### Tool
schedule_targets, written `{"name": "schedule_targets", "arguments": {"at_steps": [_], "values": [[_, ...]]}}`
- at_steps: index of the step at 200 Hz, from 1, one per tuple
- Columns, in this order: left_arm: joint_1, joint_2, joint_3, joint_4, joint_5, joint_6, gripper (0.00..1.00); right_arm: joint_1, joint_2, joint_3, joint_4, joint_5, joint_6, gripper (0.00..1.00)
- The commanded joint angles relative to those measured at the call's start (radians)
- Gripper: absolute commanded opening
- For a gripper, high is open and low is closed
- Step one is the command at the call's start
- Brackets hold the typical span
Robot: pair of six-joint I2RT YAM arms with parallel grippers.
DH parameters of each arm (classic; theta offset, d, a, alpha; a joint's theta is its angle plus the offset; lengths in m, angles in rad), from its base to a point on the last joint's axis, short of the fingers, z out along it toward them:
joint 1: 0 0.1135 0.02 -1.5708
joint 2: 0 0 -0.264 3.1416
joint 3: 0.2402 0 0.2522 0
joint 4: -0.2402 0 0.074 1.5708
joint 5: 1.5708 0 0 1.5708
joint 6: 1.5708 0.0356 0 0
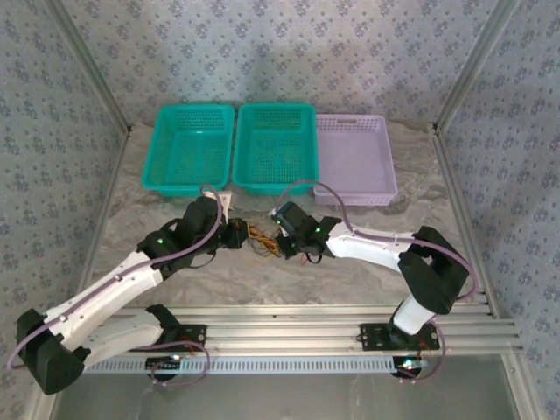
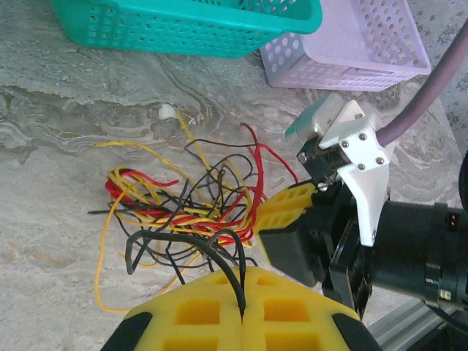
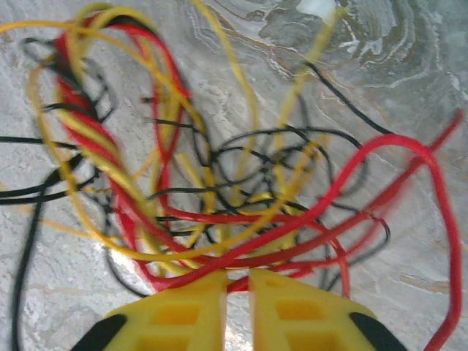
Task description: Untangle the cables
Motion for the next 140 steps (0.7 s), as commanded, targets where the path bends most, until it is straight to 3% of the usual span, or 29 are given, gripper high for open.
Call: {"name": "schedule_targets", "arguments": {"at_steps": [1, 12, 34, 48, 70, 87, 104, 140], "values": [[-0.004, -0.060, 0.000, -0.031, -0.027, -0.009, 0.00, -0.026, -0.014, -0.012, -0.025, 0.002, -0.011, 0.07], [-0.004, -0.079, -0.004, -0.044, -0.033, -0.009, 0.00, -0.040, -0.024, -0.026, -0.017, -0.012, -0.011, 0.00], [-0.001, -0.111, -0.004, -0.073, -0.044, -0.007, 0.00, -0.068, -0.061, -0.059, -0.002, -0.043, -0.010, 0.00], [0.000, -0.123, -0.014, -0.071, -0.038, -0.015, 0.00, -0.093, -0.107, -0.086, 0.045, -0.125, -0.012, 0.00], [0.000, -0.112, -0.041, -0.039, -0.012, -0.034, 0.00, -0.096, -0.211, -0.129, 0.141, -0.297, 0.005, 0.27], [-0.001, -0.093, -0.058, 0.001, 0.000, -0.049, 0.00, -0.086, -0.277, -0.134, 0.166, -0.350, 0.011, 0.44], [-0.001, -0.068, -0.064, 0.044, 0.016, -0.060, 0.00, -0.077, -0.322, -0.131, 0.167, -0.357, -0.004, 0.54], [-0.001, -0.002, -0.046, 0.099, 0.034, -0.065, 0.00, -0.014, -0.341, -0.134, 0.140, -0.353, -0.083, 0.66]]}}
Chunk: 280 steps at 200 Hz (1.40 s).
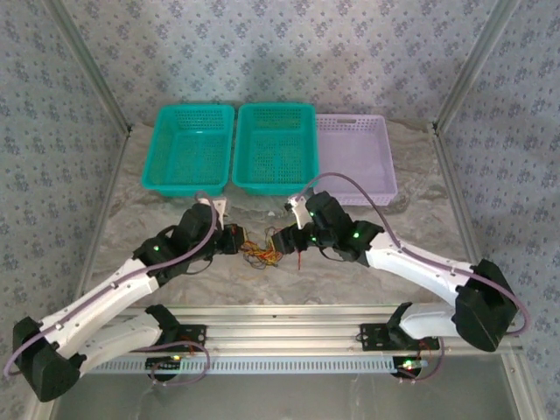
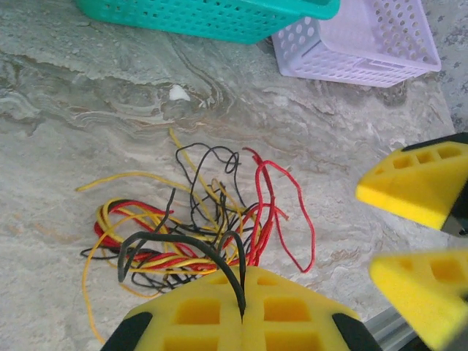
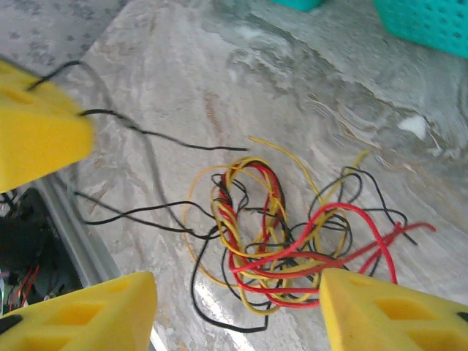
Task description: Untangle the cables
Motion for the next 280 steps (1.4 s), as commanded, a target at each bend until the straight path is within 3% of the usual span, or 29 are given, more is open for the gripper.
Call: {"name": "schedule_targets", "arguments": {"at_steps": [1, 51, 85, 138, 150, 216, 238, 280], "values": [[-0.001, 0.030, 0.019, 0.078, 0.026, -0.017, 0.00, 0.047, 0.001, -0.004, -0.013, -0.029, -0.061, 0.66], [-0.001, 0.058, 0.049, 0.085, 0.018, -0.006, 0.00, 0.168, 0.066, -0.066, 0.030, 0.199, -0.138, 0.69], [-0.001, 0.050, 0.051, 0.087, 0.019, -0.012, 0.00, 0.195, 0.151, -0.064, 0.079, 0.303, -0.161, 0.70], [0.000, 0.026, 0.032, 0.095, 0.019, -0.025, 0.00, 0.199, 0.283, -0.005, 0.141, 0.323, -0.178, 0.68], [-0.001, 0.020, 0.032, 0.095, 0.020, -0.025, 0.00, 0.200, 0.307, 0.006, 0.148, 0.327, -0.179, 0.62], [0.006, -0.063, 0.046, 0.007, -0.024, -0.002, 0.00, 0.139, 0.255, -0.018, 0.112, 0.379, -0.186, 0.00], [0.025, -0.119, 0.067, -0.066, -0.060, 0.016, 0.00, 0.072, 0.170, -0.060, 0.078, 0.358, -0.145, 0.00], [0.075, -0.190, 0.147, -0.227, -0.122, 0.072, 0.00, -0.147, -0.036, -0.168, 0.044, 0.144, -0.017, 0.00]]}}
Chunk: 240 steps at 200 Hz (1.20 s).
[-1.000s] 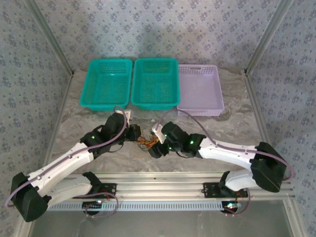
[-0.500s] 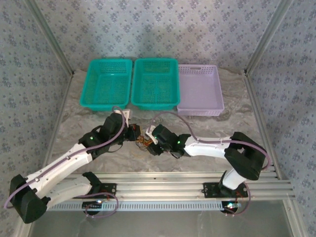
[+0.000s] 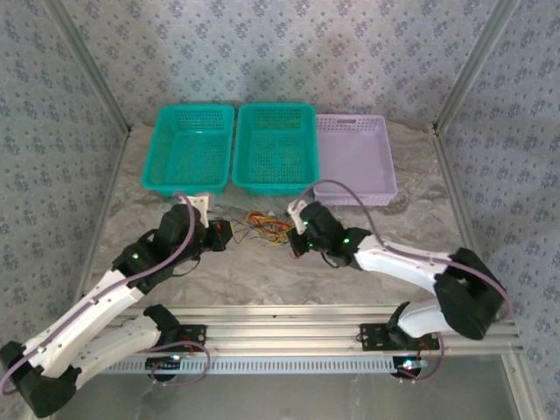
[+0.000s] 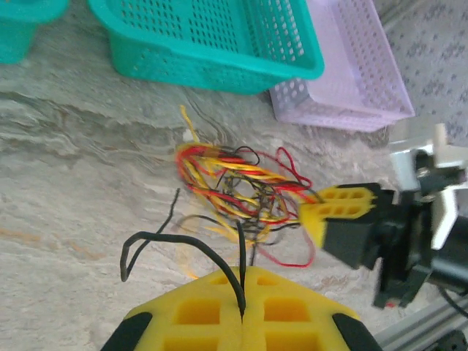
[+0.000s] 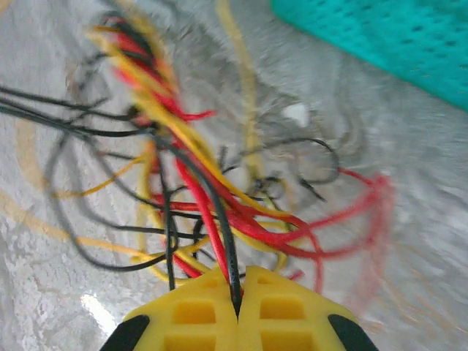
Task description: Untangle the cables
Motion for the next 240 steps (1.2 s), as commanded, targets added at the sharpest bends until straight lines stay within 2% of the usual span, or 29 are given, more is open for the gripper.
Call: {"name": "schedule_targets", "arguments": {"at_steps": [1, 34, 82, 123, 161, 210, 227, 240], "values": [[0.025, -0.040, 0.092, -0.121, -0.061, 0.058, 0.00, -0.113, -0.101, -0.059, -0.070, -0.121, 0.108, 0.00], [0.053, -0.038, 0.159, -0.225, -0.091, 0.103, 0.00, -0.262, -0.219, -0.075, -0.146, -0.236, 0.156, 0.00], [0.092, -0.024, 0.243, -0.321, -0.133, 0.165, 0.00, -0.392, -0.328, -0.082, -0.276, -0.234, 0.218, 0.00], [0.120, 0.023, 0.290, -0.377, -0.153, 0.196, 0.00, -0.502, -0.351, -0.099, -0.318, -0.256, 0.254, 0.00], [0.122, 0.058, 0.264, -0.345, -0.125, 0.188, 0.00, -0.512, -0.354, -0.103, -0.285, -0.319, 0.248, 0.00], [0.140, 0.080, 0.272, -0.308, -0.111, 0.205, 0.00, -0.535, -0.372, -0.074, -0.436, -0.141, 0.230, 0.00], [0.148, 0.086, 0.265, -0.291, -0.081, 0.201, 0.00, -0.535, -0.360, -0.092, -0.393, -0.128, 0.248, 0.10], [0.147, 0.096, 0.254, -0.268, -0.051, 0.188, 0.00, -0.532, -0.331, -0.097, -0.366, -0.200, 0.241, 0.16]]}}
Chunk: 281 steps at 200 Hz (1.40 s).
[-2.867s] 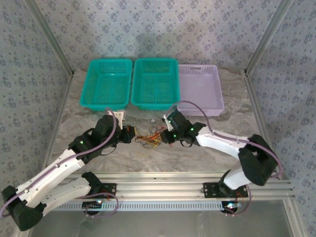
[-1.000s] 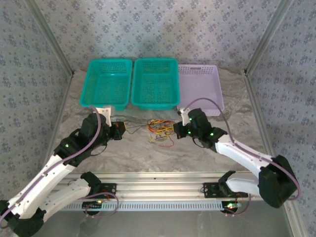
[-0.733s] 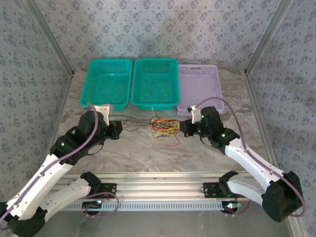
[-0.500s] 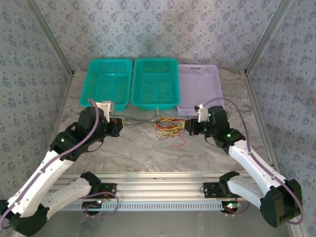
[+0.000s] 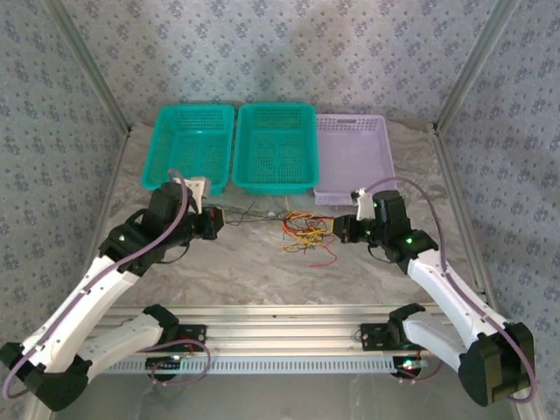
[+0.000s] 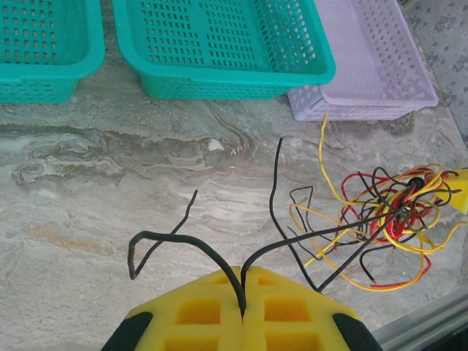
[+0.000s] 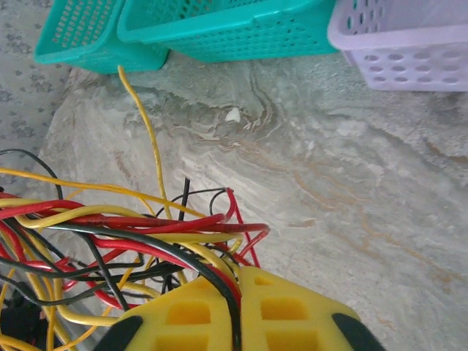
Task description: Untangle the cables
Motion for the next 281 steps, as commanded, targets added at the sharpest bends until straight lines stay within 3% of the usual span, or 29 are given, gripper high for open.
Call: {"name": "schedule_targets", "arguments": {"at_steps": [1, 53, 90, 111, 135, 175, 251, 281], "values": [[0.045, -0.022, 0.011, -0.045, -0.100, 0.018, 0.00, -0.066, 0.038, -0.020, -0.084, 0.197, 0.032, 0.16], [0.046, 0.036, -0.086, 0.127, 0.042, -0.070, 0.00, -0.004, 0.021, -0.030, 0.022, 0.080, 0.019, 0.36], [0.034, 0.087, -0.108, 0.180, 0.084, -0.096, 0.00, 0.119, -0.026, 0.001, 0.050, 0.054, -0.028, 0.61], [0.022, 0.101, -0.108, 0.196, 0.093, -0.101, 0.00, 0.257, -0.018, 0.024, 0.092, 0.069, -0.056, 0.70], [0.008, 0.108, -0.116, 0.228, 0.106, -0.121, 0.00, 0.394, 0.086, 0.062, 0.164, 0.092, -0.050, 0.71], [-0.059, 0.098, -0.133, 0.309, 0.112, -0.165, 0.00, 0.498, 0.353, 0.139, 0.330, 0.106, 0.046, 0.69], [-0.112, -0.056, -0.292, 0.468, 0.128, -0.197, 0.00, 0.510, 0.626, 0.256, 0.392, 0.134, 0.141, 0.66], [-0.111, -0.122, -0.320, 0.474, 0.133, -0.187, 0.00, 0.502, 0.666, 0.234, 0.432, 0.144, 0.145, 0.59]]}}
